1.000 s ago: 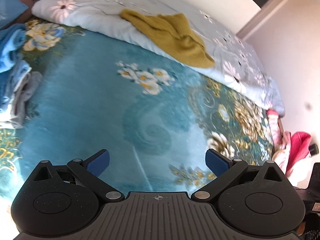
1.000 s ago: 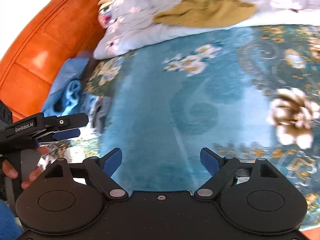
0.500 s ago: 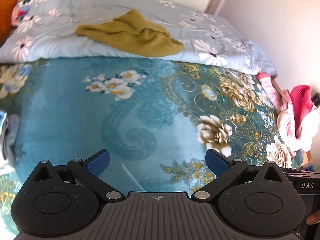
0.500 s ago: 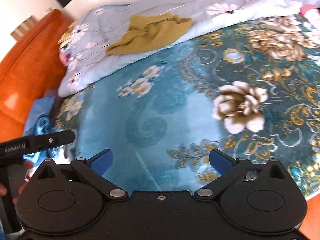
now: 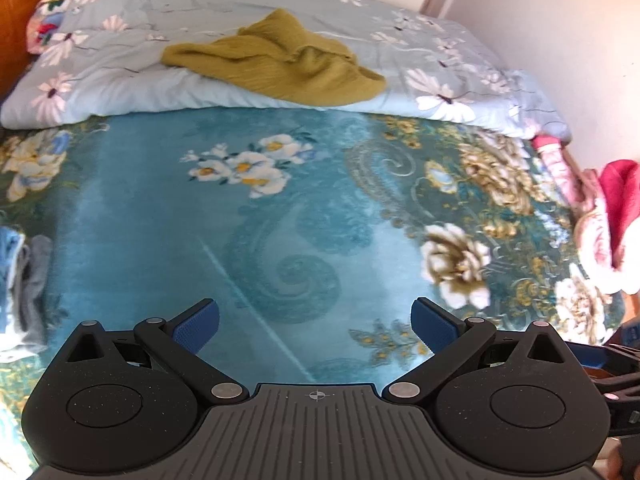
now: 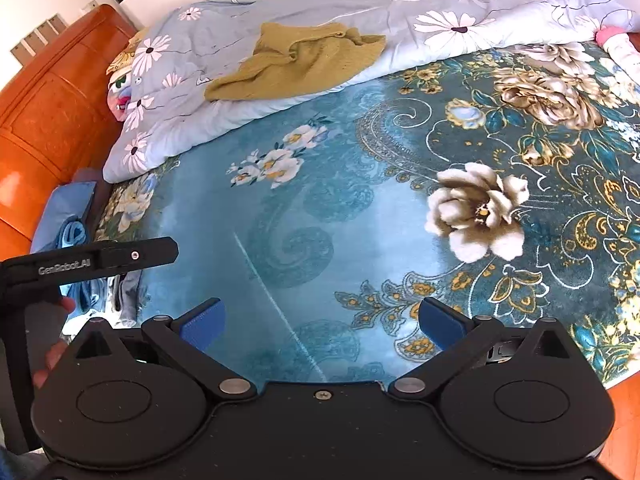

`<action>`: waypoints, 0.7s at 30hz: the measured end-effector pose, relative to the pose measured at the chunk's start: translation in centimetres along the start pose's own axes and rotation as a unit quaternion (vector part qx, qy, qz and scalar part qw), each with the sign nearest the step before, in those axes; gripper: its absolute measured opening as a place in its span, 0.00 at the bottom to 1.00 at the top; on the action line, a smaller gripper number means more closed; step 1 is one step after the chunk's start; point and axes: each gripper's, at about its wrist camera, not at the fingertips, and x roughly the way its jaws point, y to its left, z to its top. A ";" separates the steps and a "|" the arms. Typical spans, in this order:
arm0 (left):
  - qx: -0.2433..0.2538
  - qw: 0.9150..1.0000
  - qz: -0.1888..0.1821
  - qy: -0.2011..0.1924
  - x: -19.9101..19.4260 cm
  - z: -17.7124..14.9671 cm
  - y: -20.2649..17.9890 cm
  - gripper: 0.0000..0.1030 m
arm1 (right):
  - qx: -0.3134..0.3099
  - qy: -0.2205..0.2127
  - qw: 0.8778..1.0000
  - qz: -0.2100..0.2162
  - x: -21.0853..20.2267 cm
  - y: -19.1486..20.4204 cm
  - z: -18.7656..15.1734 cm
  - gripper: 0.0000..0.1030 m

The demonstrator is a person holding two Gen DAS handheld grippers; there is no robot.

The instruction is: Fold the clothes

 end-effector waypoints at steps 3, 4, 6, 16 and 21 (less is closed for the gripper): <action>0.002 1.000 -0.003 -0.009 -0.4 0.0 0.7 1.00 | -0.005 0.004 1.000 -0.002 0.1 0.8 -0.2 0.99; 0.003 1.000 -0.005 -0.009 -0.4 0.0 0.8 1.00 | -0.005 0.005 1.000 -0.003 0.2 1.0 -0.3 0.99; 0.004 1.000 -0.013 -0.012 -0.7 -0.1 1.2 1.00 | -0.006 0.006 1.000 -0.001 0.2 1.4 -0.4 0.99; -0.004 0.999 -0.032 -0.025 -1.5 -0.5 3.2 1.00 | -0.001 0.017 1.000 0.011 0.9 3.5 -1.2 0.99; -0.010 0.999 -0.030 -0.031 -1.9 -0.2 3.9 1.00 | -0.001 0.014 1.000 0.009 0.9 4.2 -1.3 0.99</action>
